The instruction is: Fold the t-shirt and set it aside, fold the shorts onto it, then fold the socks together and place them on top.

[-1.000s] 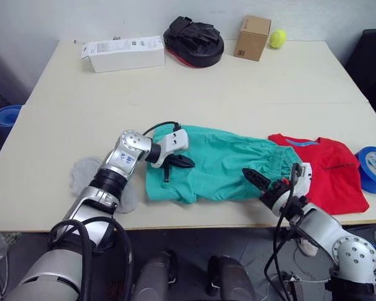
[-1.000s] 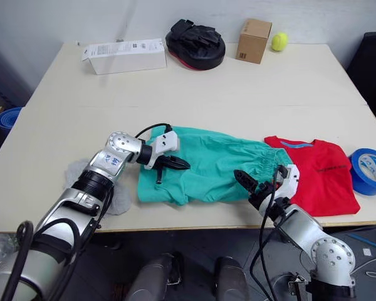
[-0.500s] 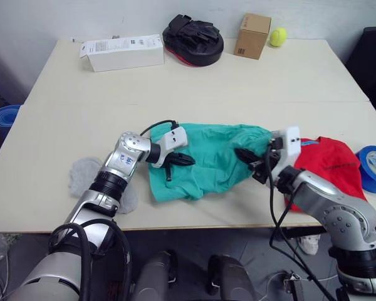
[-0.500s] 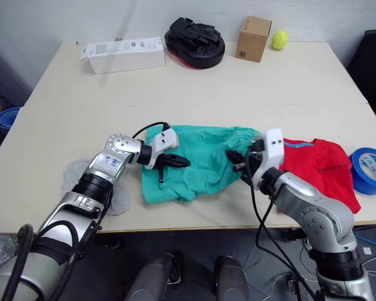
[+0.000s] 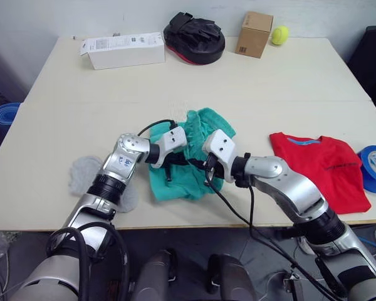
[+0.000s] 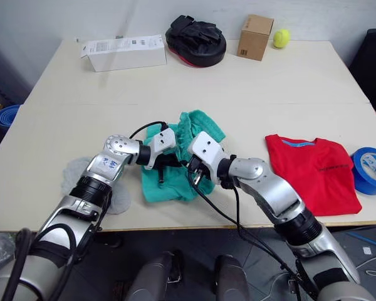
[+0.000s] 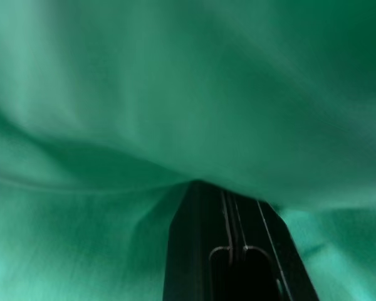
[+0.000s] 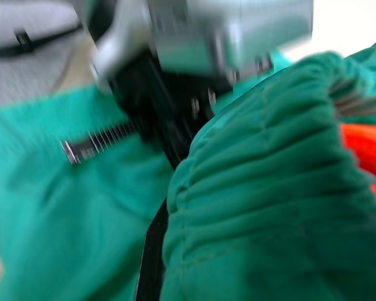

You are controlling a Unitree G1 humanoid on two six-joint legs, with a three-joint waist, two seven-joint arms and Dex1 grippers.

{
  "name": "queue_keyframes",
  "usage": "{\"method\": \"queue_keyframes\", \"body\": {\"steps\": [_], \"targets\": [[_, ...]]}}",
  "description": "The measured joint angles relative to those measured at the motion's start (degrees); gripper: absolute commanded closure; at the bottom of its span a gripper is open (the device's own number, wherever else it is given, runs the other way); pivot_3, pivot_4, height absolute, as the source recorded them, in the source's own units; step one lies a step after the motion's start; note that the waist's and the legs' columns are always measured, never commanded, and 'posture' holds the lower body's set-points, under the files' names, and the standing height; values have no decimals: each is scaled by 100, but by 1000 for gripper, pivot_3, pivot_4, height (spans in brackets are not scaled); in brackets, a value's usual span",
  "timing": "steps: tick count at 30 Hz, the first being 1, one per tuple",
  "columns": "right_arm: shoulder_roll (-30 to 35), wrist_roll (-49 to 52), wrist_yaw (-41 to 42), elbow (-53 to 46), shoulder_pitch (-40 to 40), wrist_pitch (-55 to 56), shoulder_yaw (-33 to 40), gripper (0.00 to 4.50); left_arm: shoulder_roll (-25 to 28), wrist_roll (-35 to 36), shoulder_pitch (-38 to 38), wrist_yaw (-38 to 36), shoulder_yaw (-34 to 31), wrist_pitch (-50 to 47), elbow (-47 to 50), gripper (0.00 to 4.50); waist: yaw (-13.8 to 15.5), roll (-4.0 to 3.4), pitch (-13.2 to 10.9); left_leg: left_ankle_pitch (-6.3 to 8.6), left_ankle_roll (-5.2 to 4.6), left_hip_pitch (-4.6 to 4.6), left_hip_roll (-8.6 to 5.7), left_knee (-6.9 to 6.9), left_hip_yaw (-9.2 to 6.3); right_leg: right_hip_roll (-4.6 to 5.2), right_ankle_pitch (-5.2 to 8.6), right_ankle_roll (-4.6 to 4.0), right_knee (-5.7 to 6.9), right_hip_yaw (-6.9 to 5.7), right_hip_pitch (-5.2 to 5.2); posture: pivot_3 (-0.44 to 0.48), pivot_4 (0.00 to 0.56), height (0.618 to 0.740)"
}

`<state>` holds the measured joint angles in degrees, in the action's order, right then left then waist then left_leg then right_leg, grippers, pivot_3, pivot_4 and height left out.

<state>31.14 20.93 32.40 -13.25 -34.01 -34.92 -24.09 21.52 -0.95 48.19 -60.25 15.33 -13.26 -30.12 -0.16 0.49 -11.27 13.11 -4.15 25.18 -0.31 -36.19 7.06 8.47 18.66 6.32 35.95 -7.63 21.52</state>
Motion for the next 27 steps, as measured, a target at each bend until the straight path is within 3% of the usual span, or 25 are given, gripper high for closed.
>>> {"method": "queue_keyframes", "body": {"steps": [3, 4, 16, 21, 27], "targets": [[-8, -188, 242, 2, 39, 45, -24, 4476, 77, 27, -74, 21, -72, -119, 106, 4500, -16, 0, 0, -1, 3, -3, 0, 2, -1, -1, 0, 0, 0, 0, 2, 0, 150, 740], [-18, -236, 333, 2, 65, 91, -24, 3971, 118, 34, -115, 36, -87, -155, 178, 4500, -22, 0, 0, -2, 5, -4, 0, 4, -1, -2, 0, 0, 1, 0, 2, 0, 150, 740], [-286, -618, 1275, 308, -53, 798, -21, 16, 302, 76, -404, 193, -173, -446, 711, 4500, -31, 0, 0, -4, 9, -4, 1, 4, -2, -5, 0, 0, 4, 1, 4, 0, 150, 740], [-259, -703, 1936, 520, -181, 1408, -19, 16, 878, 215, -757, 111, -365, -889, 1485, 4500, -100, 3, -2, -5, 13, -5, 1, 11, -4, -7, 0, 0, 8, -2, 4, 0, 150, 740], [-242, -822, 2714, 1033, -397, 2232, 6, 16, 1822, 742, -1466, -93, -1021, -1712, 2890, 4500, -153, 1, -6, -5, 15, -9, 1, 14, -5, -8, 0, 0, 9, 1, -1, 0, 150, 740]]}}
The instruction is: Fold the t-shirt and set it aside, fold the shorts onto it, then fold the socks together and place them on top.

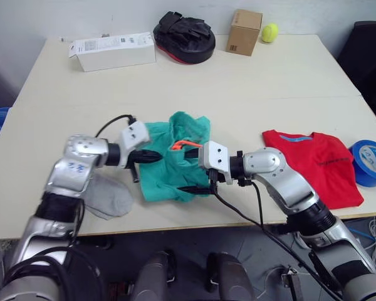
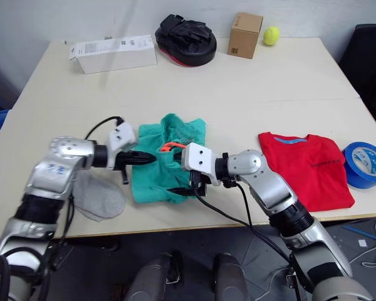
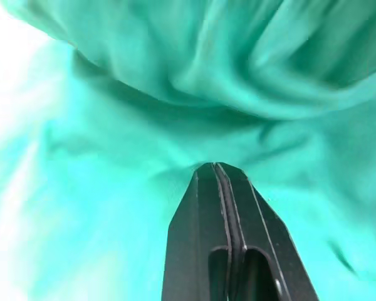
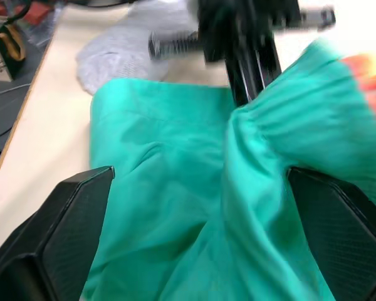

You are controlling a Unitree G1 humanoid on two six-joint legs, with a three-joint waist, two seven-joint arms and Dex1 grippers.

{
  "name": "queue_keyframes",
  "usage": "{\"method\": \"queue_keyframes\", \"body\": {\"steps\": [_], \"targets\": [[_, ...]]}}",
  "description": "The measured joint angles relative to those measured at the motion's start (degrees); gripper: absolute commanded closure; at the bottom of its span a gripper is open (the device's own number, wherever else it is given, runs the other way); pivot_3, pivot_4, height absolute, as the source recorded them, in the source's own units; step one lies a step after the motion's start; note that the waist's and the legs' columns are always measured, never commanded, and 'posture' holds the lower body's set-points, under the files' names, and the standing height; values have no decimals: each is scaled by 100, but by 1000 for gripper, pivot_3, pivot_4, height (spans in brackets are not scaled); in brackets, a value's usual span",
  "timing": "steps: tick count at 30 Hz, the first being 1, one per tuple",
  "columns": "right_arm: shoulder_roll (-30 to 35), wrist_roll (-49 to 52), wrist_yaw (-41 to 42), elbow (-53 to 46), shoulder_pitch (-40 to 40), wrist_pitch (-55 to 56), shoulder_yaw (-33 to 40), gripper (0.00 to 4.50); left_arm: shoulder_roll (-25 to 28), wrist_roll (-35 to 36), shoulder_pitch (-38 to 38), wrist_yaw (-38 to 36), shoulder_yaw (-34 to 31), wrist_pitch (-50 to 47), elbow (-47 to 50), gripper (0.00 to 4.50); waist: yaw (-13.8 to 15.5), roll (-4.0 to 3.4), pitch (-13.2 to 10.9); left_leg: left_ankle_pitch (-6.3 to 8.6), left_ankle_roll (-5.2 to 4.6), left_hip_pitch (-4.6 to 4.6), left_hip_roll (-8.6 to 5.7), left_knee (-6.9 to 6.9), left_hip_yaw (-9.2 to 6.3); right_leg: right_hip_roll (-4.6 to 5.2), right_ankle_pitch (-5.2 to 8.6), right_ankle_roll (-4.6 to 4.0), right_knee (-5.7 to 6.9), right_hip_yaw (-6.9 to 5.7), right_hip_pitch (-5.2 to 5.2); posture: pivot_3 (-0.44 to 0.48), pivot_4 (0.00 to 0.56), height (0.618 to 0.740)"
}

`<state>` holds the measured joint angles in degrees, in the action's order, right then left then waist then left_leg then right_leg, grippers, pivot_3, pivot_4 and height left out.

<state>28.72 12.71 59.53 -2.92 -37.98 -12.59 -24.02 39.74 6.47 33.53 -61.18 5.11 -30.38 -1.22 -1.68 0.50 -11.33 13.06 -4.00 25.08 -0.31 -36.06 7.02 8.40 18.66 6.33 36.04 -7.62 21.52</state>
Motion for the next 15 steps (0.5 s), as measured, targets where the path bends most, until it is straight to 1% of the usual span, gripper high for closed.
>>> {"method": "queue_keyframes", "body": {"steps": [4, 9, 13, 15], "targets": [[-72, -204, 400, 365, -151, 622, -39, 16, 134, 40, -529, 137, -63, -200, 247, 4500, 21, 0, -1, -4, 7, -1, 0, -1, -5, 1, 0, 0, 0, 0, 3, 0, 150, 740], [-310, -387, 841, 715, -292, 1201, -222, 16, 205, 226, -610, 409, -332, -450, 402, 4500, 16, 3, -3, 0, 23, -1, 0, -1, -7, 1, 0, 0, 1, 3, 4, 0, 150, 740], [-129, -268, 1250, 721, -293, 1224, -178, 16, 560, 448, -770, 416, -703, -625, 642, 4500, 9, 2, -4, -2, 19, -3, 0, 1, -9, 0, 0, 0, 5, 2, 7, 0, 150, 740], [-9, -119, 1333, 625, -281, 1038, -1, 16, 678, 512, -837, 406, -801, -671, 705, 4500, 11, 0, -5, -1, 20, -3, 0, 3, -10, 1, 0, 0, 5, 2, 7, 0, 150, 740]]}}
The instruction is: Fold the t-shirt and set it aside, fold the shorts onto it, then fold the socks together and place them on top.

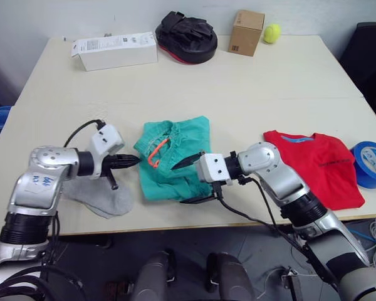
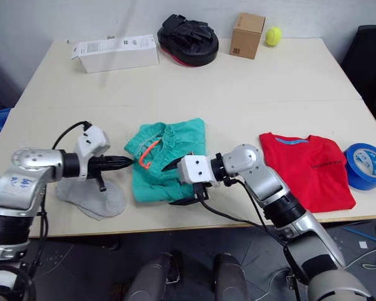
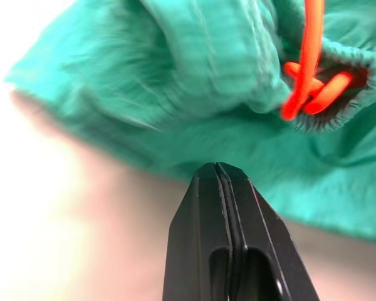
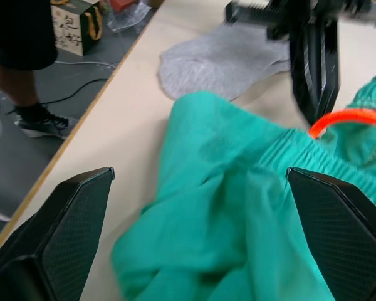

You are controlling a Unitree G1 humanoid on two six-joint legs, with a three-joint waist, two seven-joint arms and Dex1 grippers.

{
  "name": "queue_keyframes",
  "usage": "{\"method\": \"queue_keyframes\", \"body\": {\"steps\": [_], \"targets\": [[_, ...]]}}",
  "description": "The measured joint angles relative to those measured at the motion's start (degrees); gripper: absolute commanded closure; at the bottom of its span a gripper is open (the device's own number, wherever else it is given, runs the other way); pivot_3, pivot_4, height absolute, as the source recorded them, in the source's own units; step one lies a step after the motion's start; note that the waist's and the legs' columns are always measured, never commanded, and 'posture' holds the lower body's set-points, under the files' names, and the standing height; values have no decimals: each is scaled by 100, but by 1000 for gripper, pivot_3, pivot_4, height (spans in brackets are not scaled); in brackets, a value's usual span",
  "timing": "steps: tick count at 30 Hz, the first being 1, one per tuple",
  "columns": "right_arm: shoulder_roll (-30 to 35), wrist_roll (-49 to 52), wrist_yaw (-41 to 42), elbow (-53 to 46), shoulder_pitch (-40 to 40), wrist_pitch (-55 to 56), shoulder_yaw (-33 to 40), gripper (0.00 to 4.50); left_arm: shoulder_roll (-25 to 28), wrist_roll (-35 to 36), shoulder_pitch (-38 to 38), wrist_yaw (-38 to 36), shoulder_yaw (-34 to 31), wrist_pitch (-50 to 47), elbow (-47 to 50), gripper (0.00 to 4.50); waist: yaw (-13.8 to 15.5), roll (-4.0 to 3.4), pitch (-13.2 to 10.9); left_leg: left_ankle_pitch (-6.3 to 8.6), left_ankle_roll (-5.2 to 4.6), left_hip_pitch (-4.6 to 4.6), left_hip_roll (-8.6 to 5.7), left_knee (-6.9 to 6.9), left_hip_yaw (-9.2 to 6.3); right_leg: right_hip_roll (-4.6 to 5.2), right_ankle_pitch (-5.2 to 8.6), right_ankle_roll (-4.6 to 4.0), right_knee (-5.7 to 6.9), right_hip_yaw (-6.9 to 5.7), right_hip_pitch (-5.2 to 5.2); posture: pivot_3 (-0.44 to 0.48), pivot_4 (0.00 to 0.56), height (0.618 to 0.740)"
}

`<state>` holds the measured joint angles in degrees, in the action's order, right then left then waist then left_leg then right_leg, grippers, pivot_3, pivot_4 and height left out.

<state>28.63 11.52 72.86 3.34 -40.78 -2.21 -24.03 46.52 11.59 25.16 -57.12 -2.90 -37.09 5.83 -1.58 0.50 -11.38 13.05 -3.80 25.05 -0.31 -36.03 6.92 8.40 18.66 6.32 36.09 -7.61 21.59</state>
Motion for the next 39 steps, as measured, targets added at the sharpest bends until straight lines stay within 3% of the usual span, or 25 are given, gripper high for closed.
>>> {"method": "queue_keyframes", "body": {"steps": [2, 5, 11, 16, 23, 29, 39], "targets": [[18, 272, -85, -193, -2, -449, 325, 16, 130, 140, -36, -9, -117, -55, 20, 4500, 1, 0, 0, 2, 5, -1, 1, -1, -4, 1, 0, 0, 2, 0, 0, 0, 150, 740], [17, 639, -350, -379, -4, -1150, 791, 613, 260, 450, 51, -133, -342, -187, 38, 4500, 7, 1, 0, 12, 27, 1, 1, -1, -7, 2, 0, 0, 2, -1, 0, 0, 150, 740], [-33, 772, -745, -380, -14, -1740, 1074, 2548, 353, 950, 925, -371, -427, -327, 71, 4500, 23, 2, -1, 12, 30, 2, -1, -2, -5, -1, 0, -1, 1, -1, -2, 0, 150, 740], [-420, 289, -1163, 289, -244, -1580, 955, 4346, -211, 866, 2046, -498, 477, -67, -20, 4500, 9, 2, -1, -6, 2, 0, -3, -2, 13, -29, 0, 0, 28, 6, -2, 0, 150, 740], [-739, -332, -1394, 775, -241, -1196, 606, 4427, -1063, -51, 2768, -745, 1824, 1159, -1566, 4500, -17, 1, -1, -14, 8, -1, 9, -6, 16, -62, 0, 0, 43, 12, 7, 0, 150, 740], [-640, -512, -1206, 569, 115, -1143, 395, 4427, -1078, -970, 2774, -827, 2428, 2017, -2640, 4500, 0, 2, -1, -15, 9, 4, 11, -11, 12, -63, 0, -1, 43, 17, 10, 0, 150, 740], [-385, -989, -1215, 270, 582, -1037, 73, 4427, -541, -1351, 1975, -919, 2382, 1988, -2036, 4500, -9, 1, 0, -12, 14, -30, 11, -10, 7, -12, 1, -2, 48, 19, -3, 0, 150, 740]]}}
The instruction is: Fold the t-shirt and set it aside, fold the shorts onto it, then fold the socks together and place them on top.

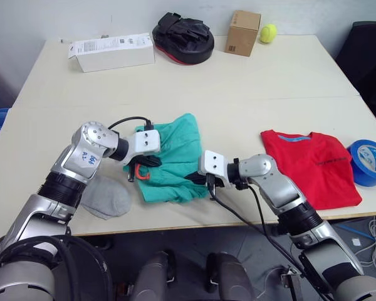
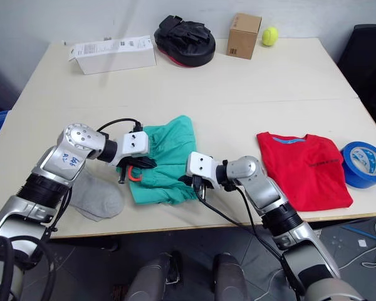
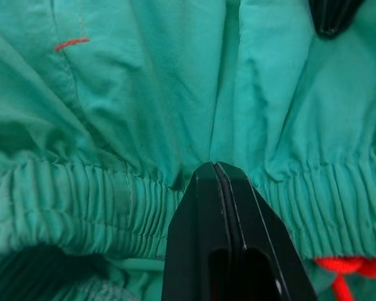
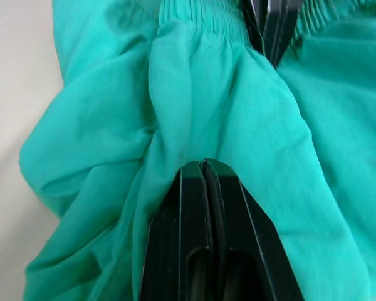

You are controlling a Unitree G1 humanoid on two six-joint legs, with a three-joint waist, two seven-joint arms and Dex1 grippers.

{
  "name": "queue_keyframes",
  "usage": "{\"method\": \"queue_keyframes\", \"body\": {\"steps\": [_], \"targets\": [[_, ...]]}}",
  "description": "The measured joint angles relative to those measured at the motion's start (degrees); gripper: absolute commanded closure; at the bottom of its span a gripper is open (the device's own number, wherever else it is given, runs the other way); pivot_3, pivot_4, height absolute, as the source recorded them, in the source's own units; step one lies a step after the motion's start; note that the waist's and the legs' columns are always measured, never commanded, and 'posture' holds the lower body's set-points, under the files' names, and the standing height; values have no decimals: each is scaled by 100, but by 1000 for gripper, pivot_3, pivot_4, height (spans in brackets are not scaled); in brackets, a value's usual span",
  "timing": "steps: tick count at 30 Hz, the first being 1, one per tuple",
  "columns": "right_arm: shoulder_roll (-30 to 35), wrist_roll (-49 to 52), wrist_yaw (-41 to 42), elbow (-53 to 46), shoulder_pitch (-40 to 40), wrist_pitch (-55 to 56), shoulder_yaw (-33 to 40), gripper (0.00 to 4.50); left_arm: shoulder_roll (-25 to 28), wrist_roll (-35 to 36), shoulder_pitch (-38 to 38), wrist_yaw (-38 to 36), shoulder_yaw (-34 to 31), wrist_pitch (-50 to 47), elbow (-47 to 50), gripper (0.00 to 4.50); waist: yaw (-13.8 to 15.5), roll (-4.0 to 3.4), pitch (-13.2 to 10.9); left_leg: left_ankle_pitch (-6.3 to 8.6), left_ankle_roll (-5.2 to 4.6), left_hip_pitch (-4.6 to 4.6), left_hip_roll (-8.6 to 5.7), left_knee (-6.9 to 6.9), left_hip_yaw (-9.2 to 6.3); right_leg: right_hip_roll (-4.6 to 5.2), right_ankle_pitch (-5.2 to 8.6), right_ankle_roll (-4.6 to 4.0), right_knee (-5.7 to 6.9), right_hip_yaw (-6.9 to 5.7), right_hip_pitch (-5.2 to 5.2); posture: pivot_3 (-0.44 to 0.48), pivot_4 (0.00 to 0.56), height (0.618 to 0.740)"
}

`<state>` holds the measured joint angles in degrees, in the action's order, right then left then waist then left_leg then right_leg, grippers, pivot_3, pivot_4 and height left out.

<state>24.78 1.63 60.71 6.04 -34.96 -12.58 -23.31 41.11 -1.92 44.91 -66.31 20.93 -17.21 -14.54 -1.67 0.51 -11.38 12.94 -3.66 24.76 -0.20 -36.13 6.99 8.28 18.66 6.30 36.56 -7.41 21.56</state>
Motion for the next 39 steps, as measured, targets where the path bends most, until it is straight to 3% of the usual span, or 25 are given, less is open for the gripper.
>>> {"method": "queue_keyframes", "body": {"steps": [7, 11, 15, 20, 27, 34, 39], "targets": [[451, 485, 392, -447, 249, -326, 377, 4427, -308, 140, -219, 506, -454, -394, 24, 4500, 17, 2, 0, 4, -6, -11, -5, -1, 0, 11, 0, 0, 9, -2, -9, 0, 150, 740], [-16, 1058, 360, -169, -593, -955, 770, 4427, -510, 259, -257, 712, -695, -579, 20, 4500, -24, 1, -3, 0, -2, -13, -4, -3, 5, 12, 0, -1, 36, -5, 2, 0, 150, 740], [-765, 954, -213, 964, -1739, -861, 969, 4427, -537, 304, -281, 775, -743, -615, 13, 4500, -12, 2, -3, 2, 5, -17, -3, 3, -2, 9, 1, -1, 57, -13, 2, 0, 150, 740], [-1494, 224, -1010, 3029, -2238, -182, 703, 4427, -552, 355, -311, 841, -802, -618, 26, 4500, -5, 2, -3, 1, -1, -1, -12, 2, 1, 7, 0, -1, 48, -15, 2, 0, 150, 740], [-1828, -243, -2415, 5033, -2886, 814, 977, 4427, -583, 375, -431, 950, -882, -647, 82, 4500, -36, 2, -3, -10, 5, 6, -11, 2, -6, -2, 0, -1, 47, -12, 6, 0, 150, 740], [-1580, -86, -3145, 5843, -3332, 879, 1868, 4427, -584, 390, -498, 956, -925, -637, 117, 4500, -45, 1, -3, -12, 8, 3, -9, 10, -8, -3, 0, -1, 46, -8, 5, 0, 150, 740], [-1293, 337, -2230, 5292, -3203, 103, 2184, 4427, -653, 544, -501, 919, -1011, -601, 119, 4500, -52, 0, -4, -13, 7, 6, -7, 10, -8, -3, 0, -1, 45, -8, 6, 0, 150, 740]]}}
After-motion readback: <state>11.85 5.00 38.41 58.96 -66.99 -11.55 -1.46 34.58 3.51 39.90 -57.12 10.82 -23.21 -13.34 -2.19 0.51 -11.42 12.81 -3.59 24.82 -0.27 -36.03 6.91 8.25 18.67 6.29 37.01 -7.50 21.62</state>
